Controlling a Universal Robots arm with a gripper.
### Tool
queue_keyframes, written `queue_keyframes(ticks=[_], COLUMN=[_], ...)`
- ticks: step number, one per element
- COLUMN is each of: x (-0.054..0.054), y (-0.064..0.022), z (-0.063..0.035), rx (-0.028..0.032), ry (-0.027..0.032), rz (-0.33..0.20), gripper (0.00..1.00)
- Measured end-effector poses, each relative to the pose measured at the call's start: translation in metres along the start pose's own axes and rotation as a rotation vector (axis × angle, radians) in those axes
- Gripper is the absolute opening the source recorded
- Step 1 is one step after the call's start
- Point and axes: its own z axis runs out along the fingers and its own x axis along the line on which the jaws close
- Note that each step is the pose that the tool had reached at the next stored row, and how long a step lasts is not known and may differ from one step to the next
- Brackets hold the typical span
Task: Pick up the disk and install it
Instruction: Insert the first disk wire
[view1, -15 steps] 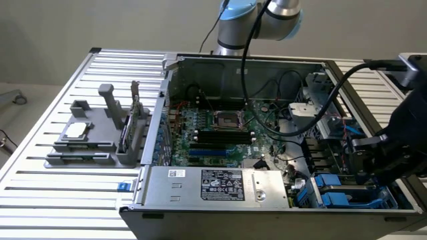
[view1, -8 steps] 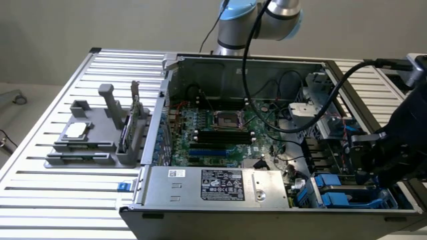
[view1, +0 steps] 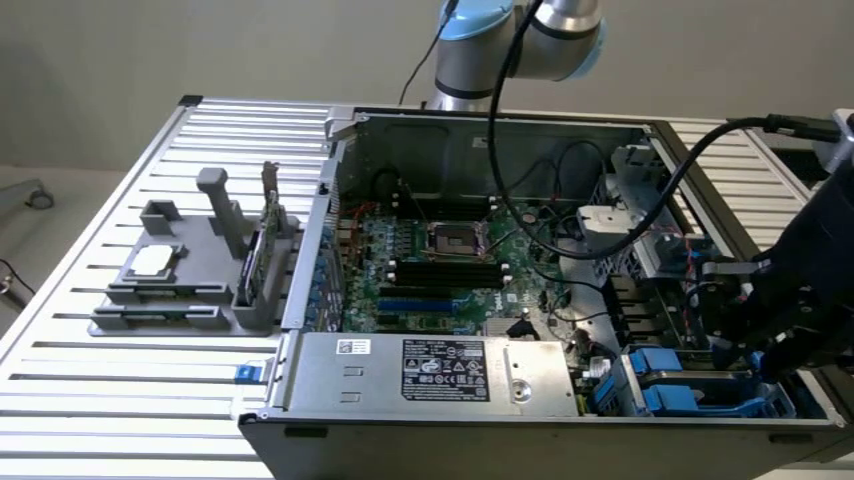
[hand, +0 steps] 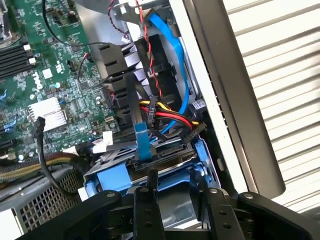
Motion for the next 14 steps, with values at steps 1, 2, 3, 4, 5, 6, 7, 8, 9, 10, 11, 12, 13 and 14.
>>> queue_keyframes(ticks=[1,2,3,4,5,6,7,8,9,10,11,12,13,14], x=[0.0,0.0,0.0,0.0,0.0,0.0,0.0,0.0,0.0,0.0,0.0,0.0,0.0,0.0001], y=[0.0,0.0,0.0,0.0,0.0,0.0,0.0,0.0,0.0,0.0,0.0,0.0,0.0,0.0], z=[0.0,0.0,0.0,0.0,0.0,0.0,0.0001,0.0,0.0001,0.0001,0.0001,0.0001,0.0001,0.0001], rx=[0.0015,0.0028,0.0043,0.0058,0.0072,0.0088,0.0101,0.0115,0.0129,0.0144,0.0157,0.0172,0.0187,0.0202], ry=[-0.001,-0.0019,-0.0029,-0.0039,-0.0048,-0.0059,-0.0068,-0.0078,-0.0087,-0.0097,-0.0107,-0.0116,-0.0125,-0.0129], rz=[0.018,0.034,0.051,0.07,0.087,0.104,0.121,0.138,0.156,0.173,0.19,0.207,0.224,0.24], gripper=[0.39,0.39,0.39,0.39,0.39,0.39,0.39,0.39,0.39,0.39,0.39,0.39,0.39,0.39])
